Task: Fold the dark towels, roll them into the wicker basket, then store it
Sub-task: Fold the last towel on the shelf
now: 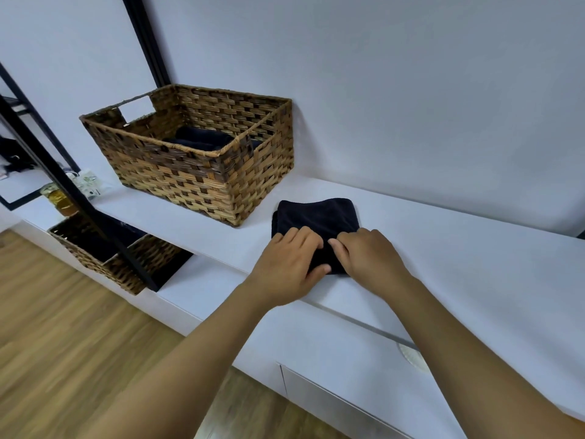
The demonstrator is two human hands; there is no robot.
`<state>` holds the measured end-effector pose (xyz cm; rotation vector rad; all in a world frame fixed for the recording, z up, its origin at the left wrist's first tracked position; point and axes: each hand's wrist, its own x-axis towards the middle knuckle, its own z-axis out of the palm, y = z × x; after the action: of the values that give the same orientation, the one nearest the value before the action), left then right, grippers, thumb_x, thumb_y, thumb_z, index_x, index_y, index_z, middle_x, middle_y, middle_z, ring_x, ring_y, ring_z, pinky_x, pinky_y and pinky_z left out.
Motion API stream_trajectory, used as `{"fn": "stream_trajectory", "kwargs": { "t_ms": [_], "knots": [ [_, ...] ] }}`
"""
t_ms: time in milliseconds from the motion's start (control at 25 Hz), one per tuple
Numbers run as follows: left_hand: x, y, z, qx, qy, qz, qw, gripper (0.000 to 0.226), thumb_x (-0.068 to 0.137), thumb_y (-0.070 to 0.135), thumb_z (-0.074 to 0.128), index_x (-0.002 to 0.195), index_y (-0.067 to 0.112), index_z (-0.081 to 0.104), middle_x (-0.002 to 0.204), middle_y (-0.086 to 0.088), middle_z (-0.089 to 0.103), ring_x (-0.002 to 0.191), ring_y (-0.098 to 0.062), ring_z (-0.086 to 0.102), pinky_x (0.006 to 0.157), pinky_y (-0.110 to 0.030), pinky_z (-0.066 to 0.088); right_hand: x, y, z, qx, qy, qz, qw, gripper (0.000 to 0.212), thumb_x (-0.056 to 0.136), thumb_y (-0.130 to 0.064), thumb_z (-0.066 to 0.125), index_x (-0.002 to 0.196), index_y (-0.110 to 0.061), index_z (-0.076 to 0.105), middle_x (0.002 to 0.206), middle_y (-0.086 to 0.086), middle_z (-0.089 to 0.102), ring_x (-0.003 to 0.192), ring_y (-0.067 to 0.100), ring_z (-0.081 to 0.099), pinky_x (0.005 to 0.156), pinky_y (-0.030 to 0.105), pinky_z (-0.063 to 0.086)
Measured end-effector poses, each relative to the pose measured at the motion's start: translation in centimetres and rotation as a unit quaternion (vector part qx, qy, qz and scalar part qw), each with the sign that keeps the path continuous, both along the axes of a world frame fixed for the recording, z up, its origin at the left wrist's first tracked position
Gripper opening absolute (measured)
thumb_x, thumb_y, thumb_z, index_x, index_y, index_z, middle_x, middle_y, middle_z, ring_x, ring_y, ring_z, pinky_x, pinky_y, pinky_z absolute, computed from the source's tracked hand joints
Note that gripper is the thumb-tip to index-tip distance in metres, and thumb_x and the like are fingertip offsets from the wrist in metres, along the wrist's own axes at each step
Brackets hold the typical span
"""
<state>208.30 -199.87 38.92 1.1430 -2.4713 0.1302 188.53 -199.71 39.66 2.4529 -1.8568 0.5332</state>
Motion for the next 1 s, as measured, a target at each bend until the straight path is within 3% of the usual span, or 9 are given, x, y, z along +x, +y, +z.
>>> {"fn": "stream_trajectory", "kwargs": {
  "t_ms": [160, 280, 440, 560, 640, 720, 840, 920, 1000],
  "knots": [
    [0.4, 0.0, -1.6, -0.039, 0.066, -0.002, 0.997, 0.037, 0.085, 0.039, 0.075, 0.113, 0.016, 0.064, 0.104, 0.004, 0.062, 0.089, -0.018, 0.054, 0.072, -0.032, 0.046, 0.5, -0.8, 0.5, 0.09, -0.134, -0.048, 0.986, 0.045, 0.106, -0.039, 0.035, 0.068, -0.016, 0.041, 0.06, -0.001, 0.046, 0.059, 0.023, 0.046, 0.052, 0.035, 0.031],
    [0.7, -0.8, -0.7, 0.025, 0.115, 0.002, 0.993, 0.034, 0.085, 0.04, 0.077, 0.111, 0.02, 0.068, 0.1, 0.009, 0.067, 0.089, -0.011, 0.053, 0.076, -0.026, 0.045, 0.0, 0.0, -0.4, -0.005, -0.078, -0.001, 0.997, 0.035, 0.103, -0.043, 0.032, 0.089, -0.017, 0.05, 0.086, -0.002, 0.053, 0.075, 0.023, 0.048, 0.065, 0.036, 0.041],
    [0.8, -1.5, 1.8, 0.249, 0.188, 0.03, 0.95, 0.023, 0.085, 0.037, 0.079, 0.104, 0.027, 0.07, 0.095, 0.017, 0.067, 0.089, -0.001, 0.057, 0.082, -0.024, 0.048, -1.4, 1.5, -1.7, -0.037, 0.035, 0.047, 0.998, 0.051, 0.092, -0.061, 0.05, 0.117, -0.018, 0.056, 0.11, 0.0, 0.049, 0.089, 0.022, 0.045, 0.081, 0.036, 0.043],
    [1.5, -2.3, 2.5, 0.371, 0.225, -0.004, 0.901, 0.013, 0.089, 0.036, 0.075, 0.1, 0.03, 0.071, 0.095, 0.015, 0.071, 0.091, 0.0, 0.065, 0.084, -0.026, 0.052, -1.9, 1.3, -0.8, 0.016, -0.007, 0.064, 0.998, 0.046, 0.091, -0.058, 0.057, 0.115, -0.019, 0.061, 0.105, -0.005, 0.051, 0.091, 0.017, 0.047, 0.083, 0.034, 0.043],
    [1.1, -2.2, 2.2, 0.322, 0.183, 0.002, 0.929, 0.017, 0.094, 0.045, 0.064, 0.104, 0.032, 0.069, 0.097, 0.015, 0.069, 0.092, -0.003, 0.062, 0.081, -0.028, 0.05, -1.9, 1.2, 0.2, 0.057, -0.063, 0.058, 0.995, 0.038, 0.094, -0.056, 0.057, 0.106, -0.021, 0.061, 0.098, -0.008, 0.051, 0.087, 0.014, 0.048, 0.076, 0.03, 0.042],
    [0.2, -2.1, 0.9, 0.101, 0.059, 0.049, 0.992, 0.031, 0.099, 0.051, 0.047, 0.11, 0.031, 0.068, 0.099, 0.013, 0.067, 0.091, -0.012, 0.057, 0.077, -0.033, 0.043, -1.8, 0.8, 1.0, 0.124, -0.142, 0.044, 0.981, 0.034, 0.096, -0.054, 0.056, 0.095, -0.02, 0.06, 0.09, -0.007, 0.052, 0.078, 0.012, 0.05, 0.069, 0.029, 0.043],
    [-1.1, -1.1, -1.3, -0.113, 0.005, 0.091, 0.989, 0.033, 0.104, 0.038, 0.04, 0.105, 0.022, 0.069, 0.088, 0.005, 0.064, 0.078, -0.022, 0.054, 0.068, -0.036, 0.036, -1.8, 0.0, 1.9, 0.19, -0.237, 0.036, 0.952, 0.042, 0.098, -0.053, 0.052, 0.084, -0.015, 0.059, 0.083, -0.001, 0.055, 0.07, 0.012, 0.051, 0.069, 0.032, 0.043],
    [-1.5, -1.8, -1.0, -0.115, 0.039, 0.093, 0.988, 0.035, 0.106, 0.037, 0.04, 0.089, 0.02, 0.065, 0.074, 0.005, 0.059, 0.068, -0.022, 0.05, 0.063, -0.033, 0.03, -1.7, -0.2, 1.9, 0.18, -0.167, 0.024, 0.969, 0.046, 0.102, -0.052, 0.04, 0.088, -0.013, 0.059, 0.088, 0.0, 0.055, 0.077, 0.018, 0.052, 0.074, 0.037, 0.045],
    [-1.9, -2.6, 0.3, -0.047, 0.039, 0.106, 0.992, 0.038, 0.106, 0.038, 0.039, 0.078, 0.02, 0.057, 0.065, 0.006, 0.054, 0.062, -0.022, 0.05, 0.058, -0.032, 0.026, -1.2, -0.1, 0.6, 0.015, 0.0, 0.008, 1.0, 0.044, 0.105, -0.044, 0.026, 0.096, -0.014, 0.057, 0.096, 0.002, 0.052, 0.082, 0.025, 0.049, 0.073, 0.039, 0.042]
  ]
}}
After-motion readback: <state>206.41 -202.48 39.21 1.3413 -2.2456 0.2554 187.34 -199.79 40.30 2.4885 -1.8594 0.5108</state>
